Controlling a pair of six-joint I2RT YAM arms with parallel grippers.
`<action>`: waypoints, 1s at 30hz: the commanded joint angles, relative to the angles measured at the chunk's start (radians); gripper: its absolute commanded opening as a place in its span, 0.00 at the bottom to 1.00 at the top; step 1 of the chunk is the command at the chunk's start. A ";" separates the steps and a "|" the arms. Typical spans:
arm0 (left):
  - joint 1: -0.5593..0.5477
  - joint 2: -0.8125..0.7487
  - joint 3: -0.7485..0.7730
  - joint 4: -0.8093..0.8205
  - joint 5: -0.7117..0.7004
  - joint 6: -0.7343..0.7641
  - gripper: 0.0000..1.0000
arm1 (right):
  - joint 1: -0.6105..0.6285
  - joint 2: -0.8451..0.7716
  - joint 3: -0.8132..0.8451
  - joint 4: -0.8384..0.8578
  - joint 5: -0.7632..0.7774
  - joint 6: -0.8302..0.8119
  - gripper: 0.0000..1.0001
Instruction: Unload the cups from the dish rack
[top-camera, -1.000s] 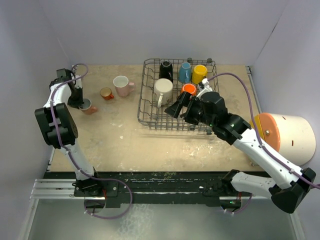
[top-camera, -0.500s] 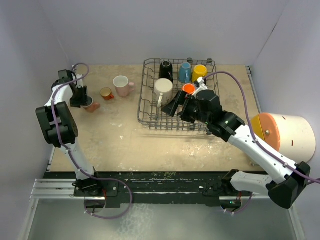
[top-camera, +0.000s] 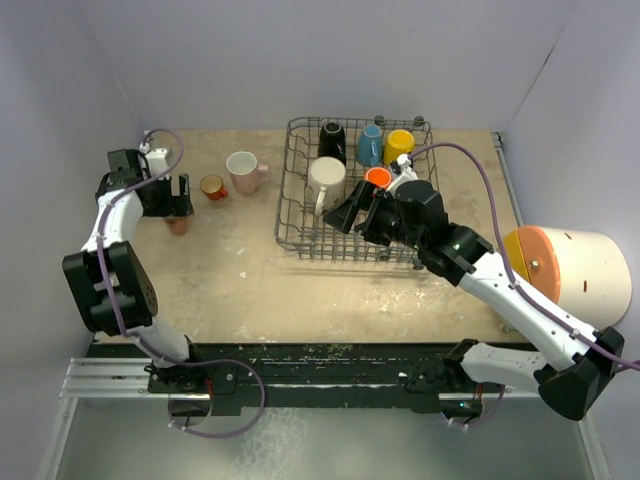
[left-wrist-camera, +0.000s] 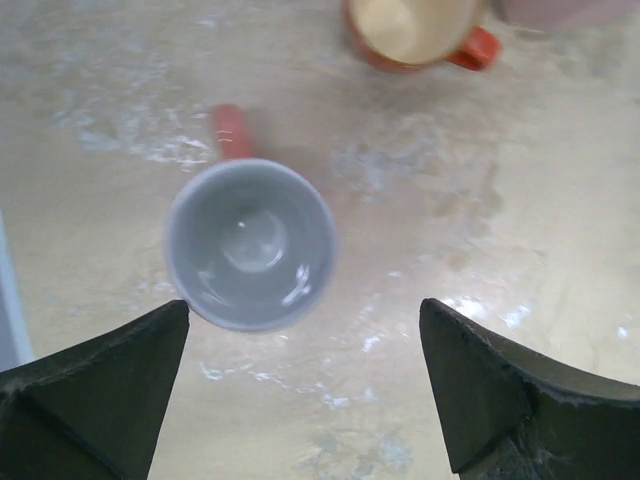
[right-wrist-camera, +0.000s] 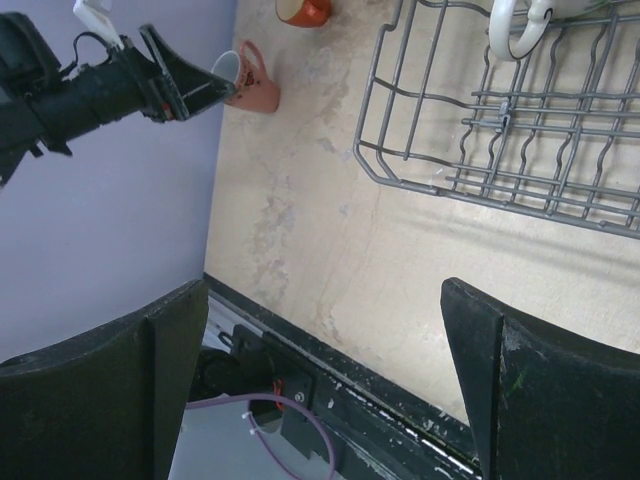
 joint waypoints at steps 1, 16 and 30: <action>-0.015 -0.139 -0.114 0.179 0.147 0.049 0.99 | -0.004 -0.025 0.002 0.031 -0.003 -0.015 1.00; -0.184 -0.147 -0.169 0.546 0.197 0.016 0.99 | 0.014 0.247 0.200 -0.067 0.176 -0.175 1.00; -0.187 -0.247 -0.193 0.473 0.169 0.053 0.99 | 0.029 0.912 0.789 -0.345 0.524 -0.245 0.87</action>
